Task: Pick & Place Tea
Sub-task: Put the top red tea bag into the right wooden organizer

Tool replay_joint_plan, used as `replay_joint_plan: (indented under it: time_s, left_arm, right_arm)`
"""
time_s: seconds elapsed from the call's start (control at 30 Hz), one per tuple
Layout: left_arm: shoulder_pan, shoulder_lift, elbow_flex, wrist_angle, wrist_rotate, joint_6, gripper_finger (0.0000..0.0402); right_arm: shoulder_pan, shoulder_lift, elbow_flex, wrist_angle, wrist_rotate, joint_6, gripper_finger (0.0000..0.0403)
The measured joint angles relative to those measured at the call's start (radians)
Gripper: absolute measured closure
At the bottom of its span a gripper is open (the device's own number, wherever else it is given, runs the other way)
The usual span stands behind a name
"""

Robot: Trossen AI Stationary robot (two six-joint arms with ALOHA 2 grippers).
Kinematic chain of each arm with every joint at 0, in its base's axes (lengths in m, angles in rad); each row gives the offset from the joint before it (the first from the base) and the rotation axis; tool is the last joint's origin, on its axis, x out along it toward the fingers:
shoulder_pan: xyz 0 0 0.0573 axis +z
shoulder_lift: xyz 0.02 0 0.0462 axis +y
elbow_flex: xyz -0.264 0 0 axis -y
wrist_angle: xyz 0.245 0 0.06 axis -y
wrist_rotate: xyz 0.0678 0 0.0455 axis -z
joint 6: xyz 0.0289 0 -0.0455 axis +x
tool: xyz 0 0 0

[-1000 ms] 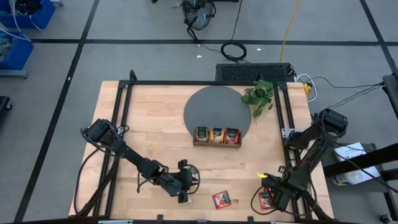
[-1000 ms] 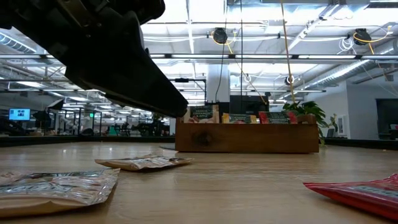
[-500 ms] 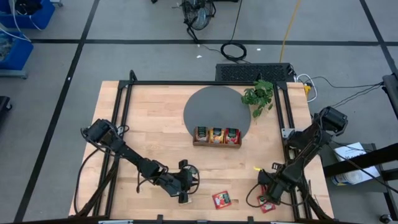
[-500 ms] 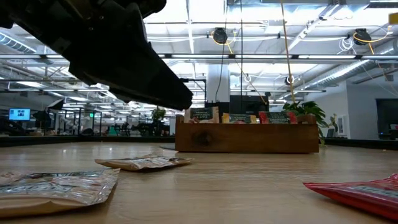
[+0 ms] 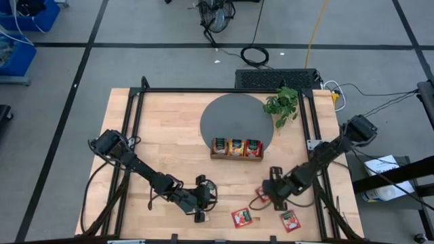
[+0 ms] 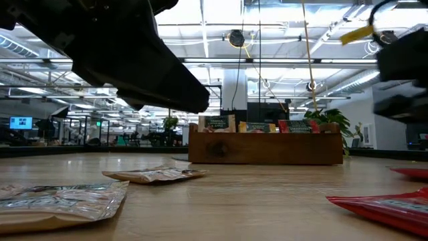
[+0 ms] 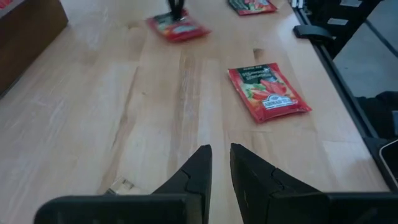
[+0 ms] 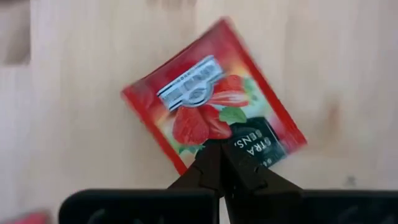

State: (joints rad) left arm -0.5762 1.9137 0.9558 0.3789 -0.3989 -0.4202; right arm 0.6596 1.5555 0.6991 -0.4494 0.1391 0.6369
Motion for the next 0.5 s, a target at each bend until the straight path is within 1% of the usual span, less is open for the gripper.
replay_joint_plan:
  time_s: [0.2,0.33,0.43,0.5]
  left_arm:
    - [0.001,0.001,0.000,0.038,0.006,0.038,0.0339]
    - [0.009,0.054,0.022,0.102,0.017,0.086,0.0339]
    - [0.024,0.128,0.089,0.120,0.049,0.126,0.0339]
    - [0.037,0.174,0.145,0.115,0.052,0.169,0.0339]
  right_arm:
    - [-0.111,0.012,-0.001,0.167,-0.002,-0.222,0.0403]
    - [-0.148,0.059,0.000,0.308,-0.004,-0.320,0.0403]
    - [-0.154,0.108,0.007,0.393,-0.001,-0.359,0.0403]
    - [-0.155,0.140,0.026,0.413,0.007,-0.365,0.0403]
